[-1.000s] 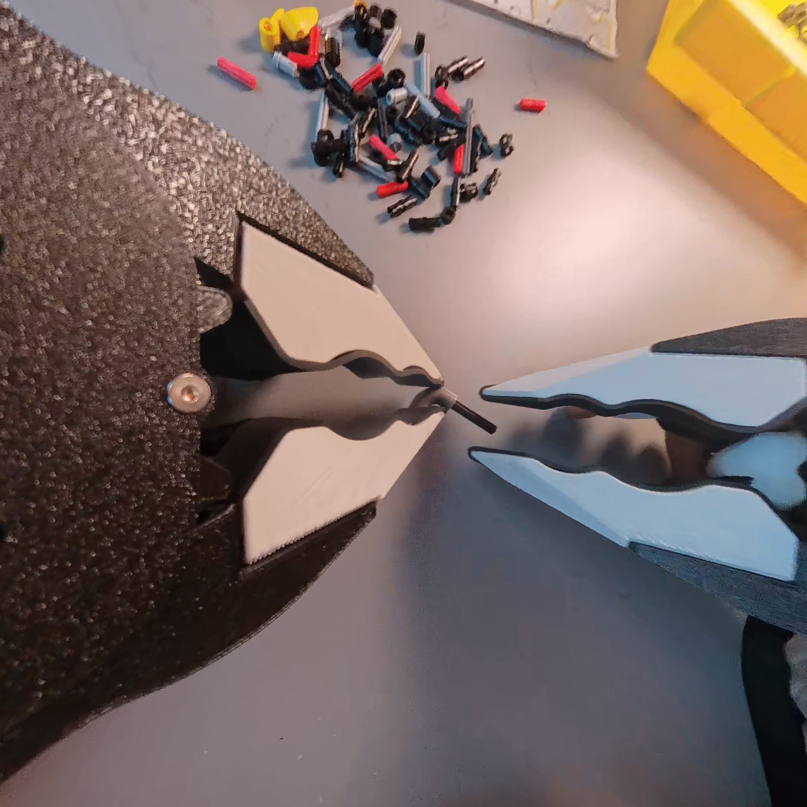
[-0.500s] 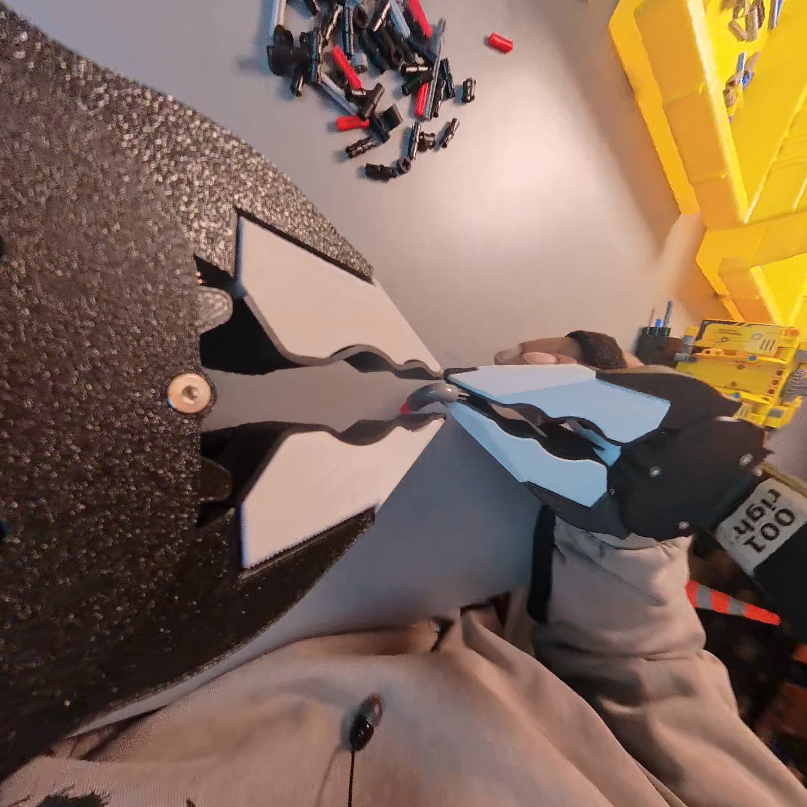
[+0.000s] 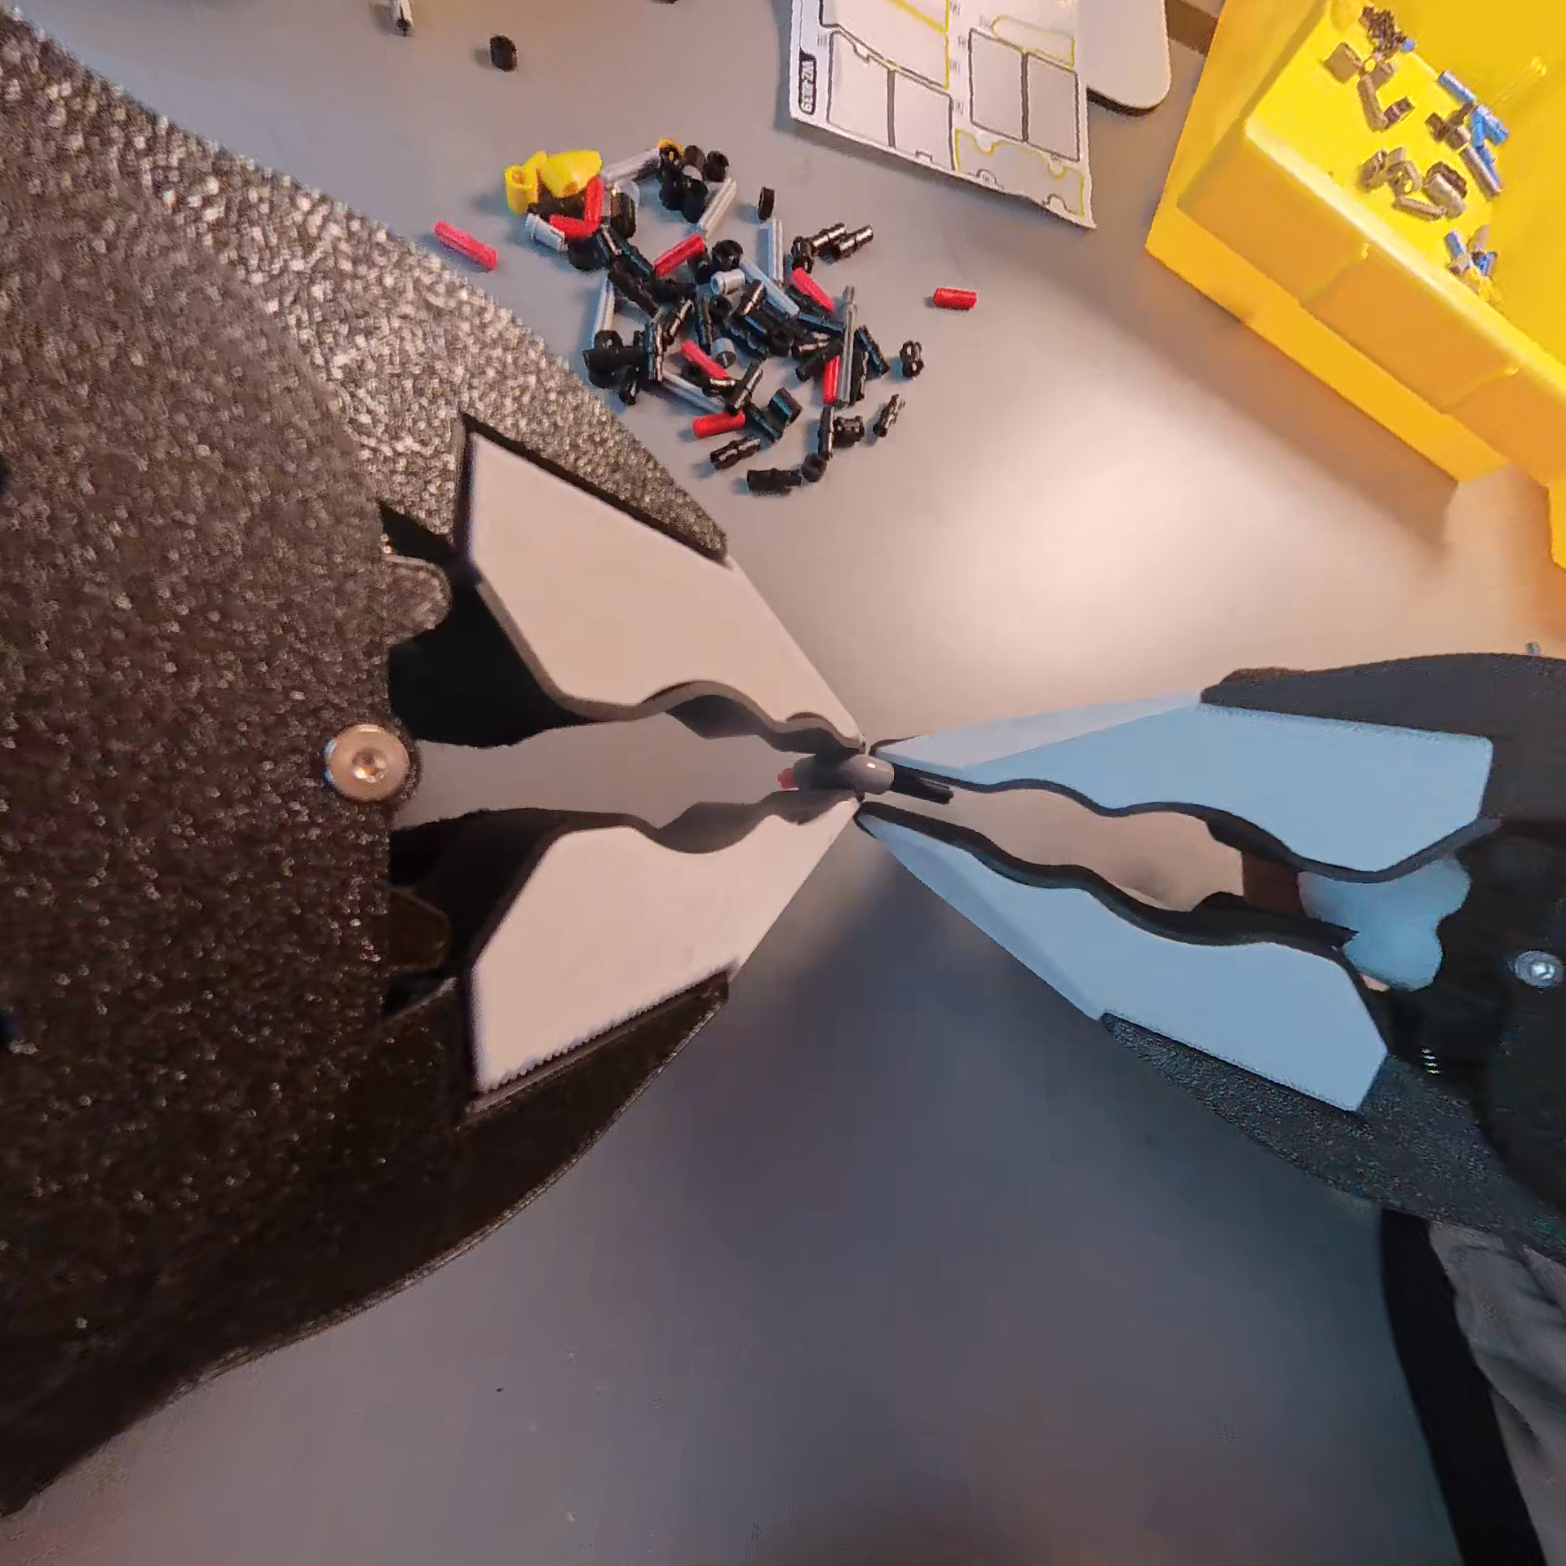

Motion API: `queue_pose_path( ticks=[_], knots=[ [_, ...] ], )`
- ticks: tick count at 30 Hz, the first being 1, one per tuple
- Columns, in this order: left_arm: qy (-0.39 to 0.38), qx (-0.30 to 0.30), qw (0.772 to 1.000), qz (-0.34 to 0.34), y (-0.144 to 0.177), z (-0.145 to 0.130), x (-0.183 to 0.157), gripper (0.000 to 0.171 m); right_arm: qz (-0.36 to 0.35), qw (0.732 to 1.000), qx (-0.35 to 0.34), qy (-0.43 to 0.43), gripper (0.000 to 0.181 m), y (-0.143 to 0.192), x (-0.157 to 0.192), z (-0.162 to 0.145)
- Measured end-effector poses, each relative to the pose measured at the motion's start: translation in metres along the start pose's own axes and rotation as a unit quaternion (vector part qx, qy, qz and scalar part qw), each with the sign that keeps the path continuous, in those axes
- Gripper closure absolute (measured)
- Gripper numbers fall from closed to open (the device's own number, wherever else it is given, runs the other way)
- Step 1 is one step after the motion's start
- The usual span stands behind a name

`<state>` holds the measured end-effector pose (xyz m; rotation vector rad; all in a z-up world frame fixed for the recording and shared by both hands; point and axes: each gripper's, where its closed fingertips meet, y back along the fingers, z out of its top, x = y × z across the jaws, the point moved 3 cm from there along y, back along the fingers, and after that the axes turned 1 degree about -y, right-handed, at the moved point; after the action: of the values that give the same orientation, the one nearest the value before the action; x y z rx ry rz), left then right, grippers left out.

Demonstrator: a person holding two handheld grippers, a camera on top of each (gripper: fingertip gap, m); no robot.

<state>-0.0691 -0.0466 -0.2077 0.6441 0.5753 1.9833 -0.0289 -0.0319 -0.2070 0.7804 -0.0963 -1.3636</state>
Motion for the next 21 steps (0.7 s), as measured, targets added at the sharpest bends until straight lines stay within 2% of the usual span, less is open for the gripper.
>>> queue_pose_path(
  ticks=[5,9,16,17,18,19,21],
  knots=[
    [0.008,-0.017,1.0,-0.011,0.003,0.004,-0.001,0.165,0.0,1.0,0.01,-0.004,0.18,0.001,-0.001,0.001],
    [0.069,-0.082,0.993,-0.058,0.017,0.017,0.002,0.164,0.025,0.997,-0.051,-0.055,0.181,0.012,-0.005,0.013],
    [0.124,-0.154,0.976,-0.095,0.035,0.033,0.008,0.164,0.058,0.988,-0.104,-0.095,0.181,0.027,-0.009,0.027],
    [0.15,-0.192,0.968,-0.063,0.054,0.034,0.026,0.165,0.062,0.994,-0.042,-0.081,0.181,0.028,-0.009,0.007],
    [0.186,-0.244,0.951,-0.037,0.085,0.032,0.05,0.165,0.049,0.995,-0.015,-0.088,0.181,0.032,-0.014,-0.017],
    [0.187,-0.273,0.943,-0.023,0.106,0.031,0.061,0.166,0.049,0.987,-0.065,-0.141,0.181,0.041,-0.019,-0.015],
    [0.148,-0.243,0.958,-0.018,0.092,0.038,0.052,0.165,0.013,0.982,-0.136,-0.129,0.181,0.051,-0.031,0.018]
  ],
)
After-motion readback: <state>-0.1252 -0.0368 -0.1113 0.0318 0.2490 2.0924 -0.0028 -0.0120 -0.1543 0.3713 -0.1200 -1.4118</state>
